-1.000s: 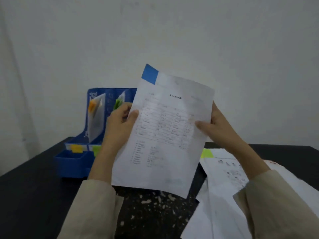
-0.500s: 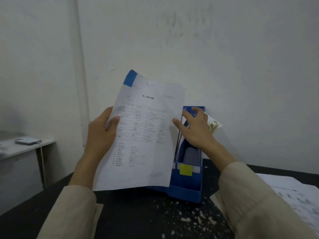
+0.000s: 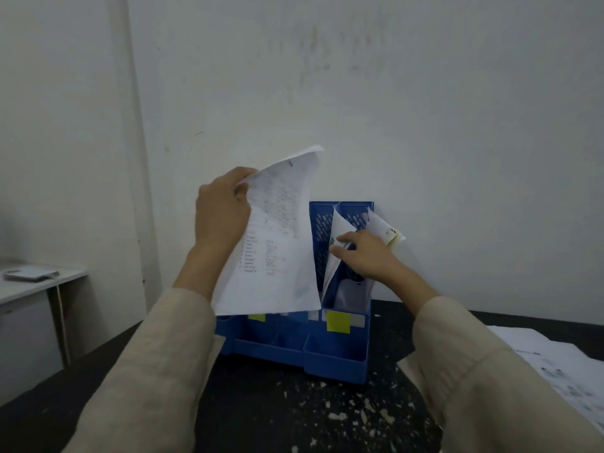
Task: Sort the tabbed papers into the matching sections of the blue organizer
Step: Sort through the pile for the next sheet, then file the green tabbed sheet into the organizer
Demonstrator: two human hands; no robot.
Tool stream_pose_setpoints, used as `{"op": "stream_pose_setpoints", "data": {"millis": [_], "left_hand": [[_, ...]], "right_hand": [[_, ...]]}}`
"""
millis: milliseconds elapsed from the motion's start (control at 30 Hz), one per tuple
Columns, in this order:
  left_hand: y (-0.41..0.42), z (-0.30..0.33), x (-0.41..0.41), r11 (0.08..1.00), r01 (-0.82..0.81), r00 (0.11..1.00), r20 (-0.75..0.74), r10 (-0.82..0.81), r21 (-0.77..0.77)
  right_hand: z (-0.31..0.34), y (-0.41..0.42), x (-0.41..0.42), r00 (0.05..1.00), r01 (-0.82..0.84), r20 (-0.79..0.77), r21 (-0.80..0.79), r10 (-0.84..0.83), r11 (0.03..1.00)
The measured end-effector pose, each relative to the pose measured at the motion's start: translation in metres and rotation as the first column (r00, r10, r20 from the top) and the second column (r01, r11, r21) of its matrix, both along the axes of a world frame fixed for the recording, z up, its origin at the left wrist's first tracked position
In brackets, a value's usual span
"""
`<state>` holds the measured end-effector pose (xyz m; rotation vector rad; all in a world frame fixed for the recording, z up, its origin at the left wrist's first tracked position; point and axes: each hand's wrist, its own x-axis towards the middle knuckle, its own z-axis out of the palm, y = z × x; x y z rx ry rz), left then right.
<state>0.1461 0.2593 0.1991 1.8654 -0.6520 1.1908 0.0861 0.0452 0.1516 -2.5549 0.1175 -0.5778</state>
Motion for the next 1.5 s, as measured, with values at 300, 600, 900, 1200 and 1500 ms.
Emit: {"op": "stream_pose_setpoints", "data": {"millis": [300,600,900,1200,1500], "left_hand": [[-0.083,-0.002,-0.004,0.993,0.116,0.989,0.095,-0.113,-0.031],[-0.114,-0.09,0.021,0.899,0.432,0.878,-0.193,-0.438,-0.075],[-0.102,-0.131,0.041,0.933,0.351,0.823,-0.5,-0.268,0.078],[-0.103,-0.137,0.035,0.826,0.564,0.594,-0.694,-0.406,-0.001],[-0.104,-0.143,0.026,0.827,0.537,0.649,-0.709,-0.277,0.168]], "right_hand": [[0.0,0.001,0.005,0.998,-0.055,0.039,0.004,0.055,0.998],[-0.009,-0.005,0.009,0.993,-0.07,0.102,0.071,0.062,0.995],[-0.016,-0.01,0.008,0.992,-0.057,0.111,0.046,0.052,0.997],[-0.023,-0.006,0.013,0.976,-0.116,0.199,0.126,0.09,0.985],[-0.029,0.002,0.008,0.944,-0.207,0.298,0.212,0.138,0.955]]}}
